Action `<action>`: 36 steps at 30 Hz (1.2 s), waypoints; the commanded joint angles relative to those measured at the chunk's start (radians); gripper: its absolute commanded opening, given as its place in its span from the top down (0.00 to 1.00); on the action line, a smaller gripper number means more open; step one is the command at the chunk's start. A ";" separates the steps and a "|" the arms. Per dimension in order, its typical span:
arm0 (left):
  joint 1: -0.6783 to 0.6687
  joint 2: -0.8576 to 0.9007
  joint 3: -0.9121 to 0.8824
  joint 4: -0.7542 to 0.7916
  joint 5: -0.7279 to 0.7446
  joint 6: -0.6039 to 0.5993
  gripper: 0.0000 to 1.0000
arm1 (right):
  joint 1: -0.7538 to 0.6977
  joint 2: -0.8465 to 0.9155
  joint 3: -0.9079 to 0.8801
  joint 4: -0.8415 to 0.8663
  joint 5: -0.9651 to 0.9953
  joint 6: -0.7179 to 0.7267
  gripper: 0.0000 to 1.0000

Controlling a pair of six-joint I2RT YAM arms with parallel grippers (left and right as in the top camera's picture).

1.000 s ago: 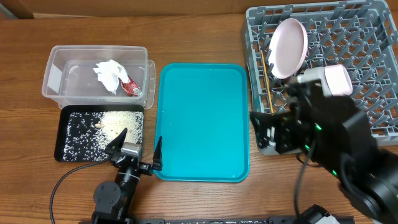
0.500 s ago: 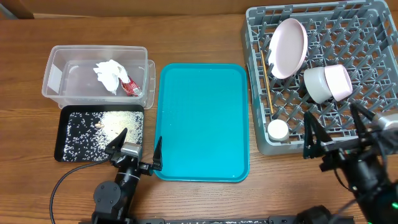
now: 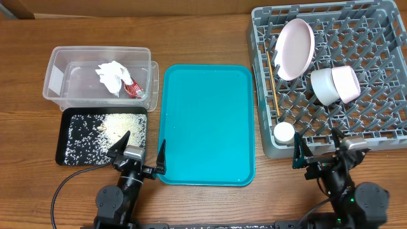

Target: Sort waste into correct bins and load items into the dishwasher

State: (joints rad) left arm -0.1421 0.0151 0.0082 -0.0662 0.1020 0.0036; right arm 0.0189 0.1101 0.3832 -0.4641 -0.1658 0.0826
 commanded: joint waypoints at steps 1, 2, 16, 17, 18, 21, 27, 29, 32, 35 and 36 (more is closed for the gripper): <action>0.006 -0.010 -0.003 -0.001 0.014 0.012 0.00 | -0.024 -0.069 -0.132 0.064 -0.017 -0.004 0.00; 0.006 -0.010 -0.003 -0.001 0.014 0.012 0.00 | -0.026 -0.085 -0.170 0.093 -0.021 -0.001 0.00; 0.006 -0.010 -0.003 -0.001 0.014 0.012 0.00 | -0.027 -0.107 -0.375 0.400 -0.008 -0.002 0.00; 0.006 -0.010 -0.003 -0.001 0.014 0.012 0.00 | -0.027 -0.107 -0.375 0.400 -0.008 -0.002 0.00; 0.006 -0.010 -0.003 -0.001 0.014 0.012 0.00 | -0.027 -0.107 -0.375 0.400 -0.008 -0.002 0.00; 0.006 -0.010 -0.003 -0.001 0.014 0.012 0.00 | -0.027 -0.107 -0.375 0.400 -0.008 -0.002 0.00; 0.006 -0.010 -0.003 -0.001 0.014 0.012 0.00 | -0.027 -0.107 -0.375 0.400 -0.008 -0.002 0.00; 0.006 -0.010 -0.003 -0.001 0.014 0.012 0.00 | -0.027 -0.107 -0.375 0.400 -0.008 -0.002 0.00; 0.006 -0.010 -0.003 -0.001 0.014 0.012 0.00 | -0.027 -0.107 -0.375 0.400 -0.008 -0.002 0.00; 0.006 -0.010 -0.003 -0.001 0.014 0.012 0.00 | -0.027 -0.107 -0.375 0.400 -0.008 -0.002 0.00; 0.006 -0.010 -0.003 -0.001 0.014 0.012 0.00 | -0.027 -0.107 -0.375 0.400 -0.008 -0.002 0.00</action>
State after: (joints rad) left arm -0.1421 0.0151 0.0082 -0.0658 0.1020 0.0036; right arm -0.0002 0.0147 0.0185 -0.0715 -0.1783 0.0811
